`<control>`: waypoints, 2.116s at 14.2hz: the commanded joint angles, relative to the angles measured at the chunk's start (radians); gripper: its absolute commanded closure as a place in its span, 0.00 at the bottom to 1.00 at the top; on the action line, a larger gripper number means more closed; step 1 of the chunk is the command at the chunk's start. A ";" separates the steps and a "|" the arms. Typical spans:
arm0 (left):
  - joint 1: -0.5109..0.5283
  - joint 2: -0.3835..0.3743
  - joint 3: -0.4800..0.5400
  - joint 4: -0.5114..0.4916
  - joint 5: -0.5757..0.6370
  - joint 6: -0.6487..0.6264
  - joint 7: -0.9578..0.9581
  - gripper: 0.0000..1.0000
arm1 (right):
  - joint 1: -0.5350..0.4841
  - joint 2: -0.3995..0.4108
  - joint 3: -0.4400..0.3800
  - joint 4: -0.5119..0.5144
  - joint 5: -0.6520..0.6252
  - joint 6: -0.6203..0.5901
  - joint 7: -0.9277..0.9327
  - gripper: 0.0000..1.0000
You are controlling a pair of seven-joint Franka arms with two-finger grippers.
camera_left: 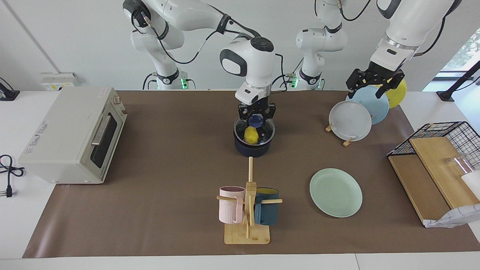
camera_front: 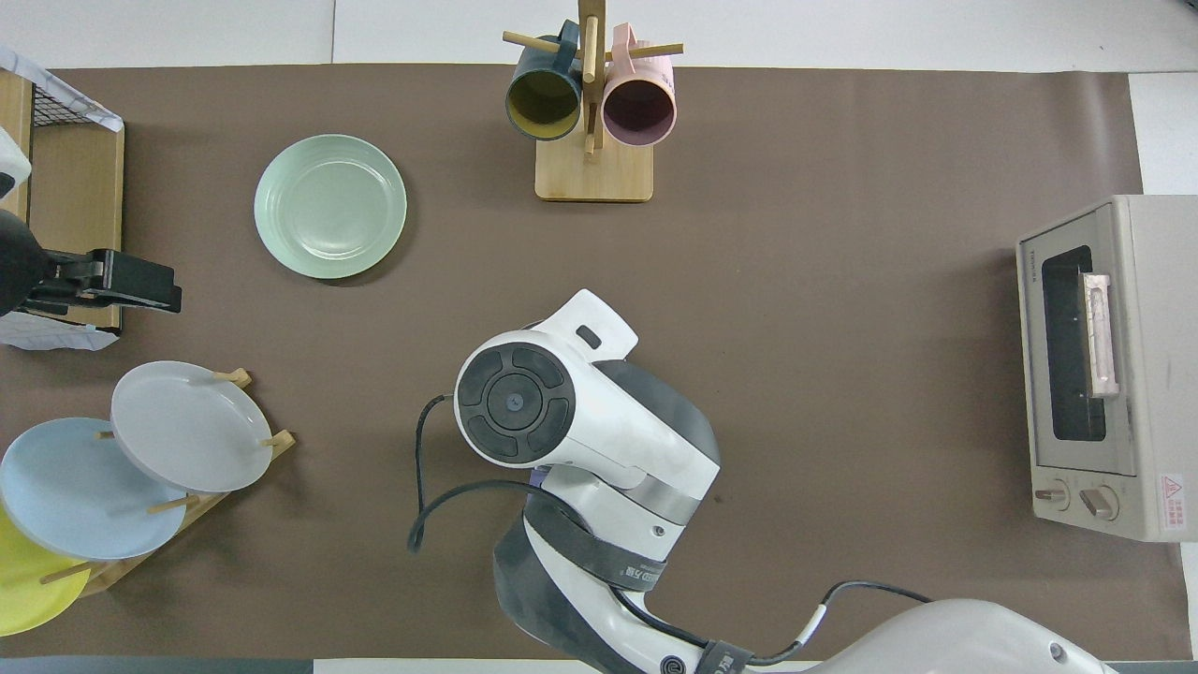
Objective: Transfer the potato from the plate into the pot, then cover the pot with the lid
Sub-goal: 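Lower the glass lid onto the pot with the right gripper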
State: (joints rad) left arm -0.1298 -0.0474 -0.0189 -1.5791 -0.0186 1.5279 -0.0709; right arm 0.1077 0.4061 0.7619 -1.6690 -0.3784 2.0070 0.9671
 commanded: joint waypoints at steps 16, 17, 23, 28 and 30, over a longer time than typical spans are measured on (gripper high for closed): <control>-0.002 0.004 0.002 -0.002 0.005 -0.035 -0.003 0.00 | -0.016 0.000 0.016 -0.063 -0.045 0.065 0.019 1.00; -0.001 0.004 0.002 -0.002 0.005 -0.031 -0.001 0.00 | -0.016 0.000 0.016 -0.063 -0.056 0.064 0.019 1.00; -0.001 0.001 0.005 -0.010 0.005 -0.020 -0.001 0.00 | -0.016 0.000 0.016 -0.063 -0.079 0.067 0.019 1.00; -0.011 -0.011 0.005 -0.030 0.003 -0.018 0.005 0.00 | -0.016 -0.001 0.016 -0.078 -0.079 0.091 0.028 1.00; -0.013 -0.012 0.005 -0.032 0.003 -0.011 -0.001 0.00 | -0.017 -0.001 0.016 -0.080 -0.079 0.096 0.036 1.00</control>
State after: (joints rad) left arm -0.1360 -0.0373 -0.0175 -1.5852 -0.0186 1.5067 -0.0712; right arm 0.1075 0.4077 0.7619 -1.7293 -0.4331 2.0722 0.9702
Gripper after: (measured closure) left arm 0.000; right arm 0.344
